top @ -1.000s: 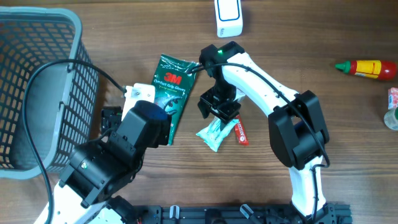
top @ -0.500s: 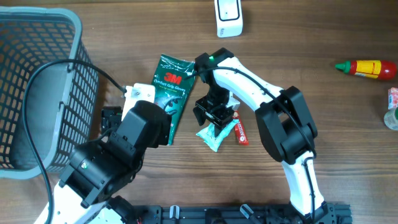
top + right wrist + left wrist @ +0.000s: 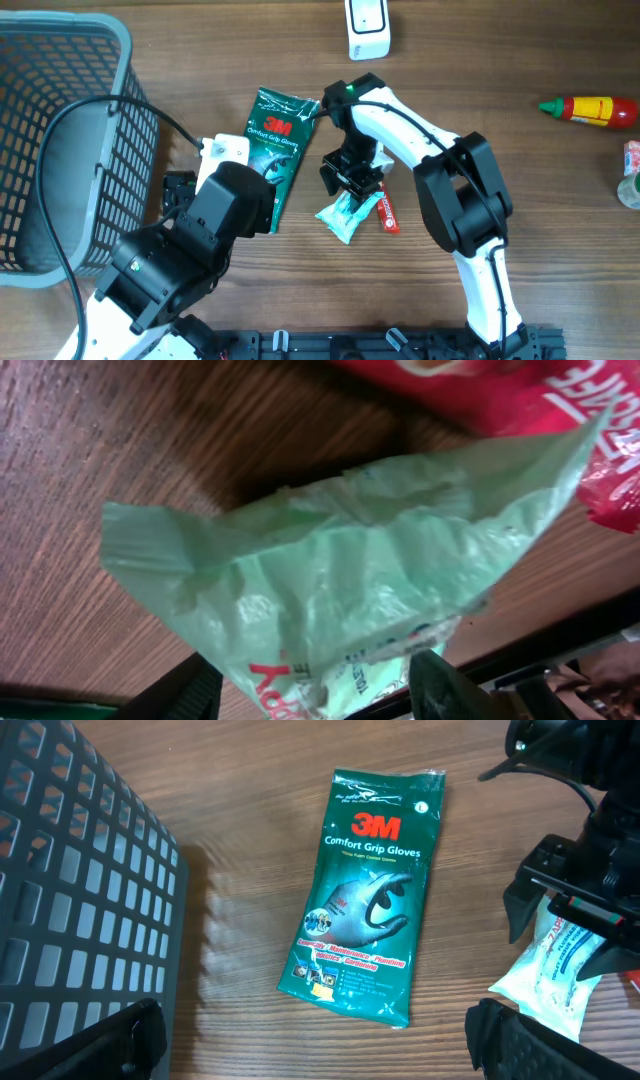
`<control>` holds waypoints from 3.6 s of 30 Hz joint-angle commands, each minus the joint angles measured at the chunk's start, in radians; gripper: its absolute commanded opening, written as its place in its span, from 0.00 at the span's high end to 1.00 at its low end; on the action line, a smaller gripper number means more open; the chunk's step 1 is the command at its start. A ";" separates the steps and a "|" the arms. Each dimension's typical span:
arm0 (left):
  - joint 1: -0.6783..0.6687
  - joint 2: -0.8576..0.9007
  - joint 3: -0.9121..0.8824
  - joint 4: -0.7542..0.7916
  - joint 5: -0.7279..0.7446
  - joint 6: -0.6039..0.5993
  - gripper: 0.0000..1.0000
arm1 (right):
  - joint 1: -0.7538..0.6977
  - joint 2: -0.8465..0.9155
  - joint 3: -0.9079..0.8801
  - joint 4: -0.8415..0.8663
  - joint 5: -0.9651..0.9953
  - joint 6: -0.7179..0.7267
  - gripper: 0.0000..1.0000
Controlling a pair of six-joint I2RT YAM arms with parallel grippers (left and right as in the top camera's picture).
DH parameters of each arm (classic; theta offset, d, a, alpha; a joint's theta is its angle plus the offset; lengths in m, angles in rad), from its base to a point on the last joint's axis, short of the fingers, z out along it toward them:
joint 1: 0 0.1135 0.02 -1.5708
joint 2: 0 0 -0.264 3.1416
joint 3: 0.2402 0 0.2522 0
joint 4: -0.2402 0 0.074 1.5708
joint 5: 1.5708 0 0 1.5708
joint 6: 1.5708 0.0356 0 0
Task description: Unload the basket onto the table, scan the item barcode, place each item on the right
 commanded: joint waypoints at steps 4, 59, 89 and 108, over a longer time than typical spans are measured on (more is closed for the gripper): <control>0.002 0.000 0.003 0.002 0.003 -0.016 0.00 | 0.002 0.040 -0.003 0.010 0.008 0.006 0.55; 0.002 0.000 0.003 0.002 0.003 -0.017 0.00 | -0.191 -0.104 0.050 0.219 -0.808 -2.119 0.96; 0.002 0.000 0.003 0.002 0.003 -0.017 0.00 | -0.217 -0.101 -0.328 0.782 -0.524 -1.522 0.64; 0.002 0.000 0.003 0.002 0.003 -0.017 0.00 | -0.241 -0.101 -0.327 0.906 -0.443 -1.213 0.00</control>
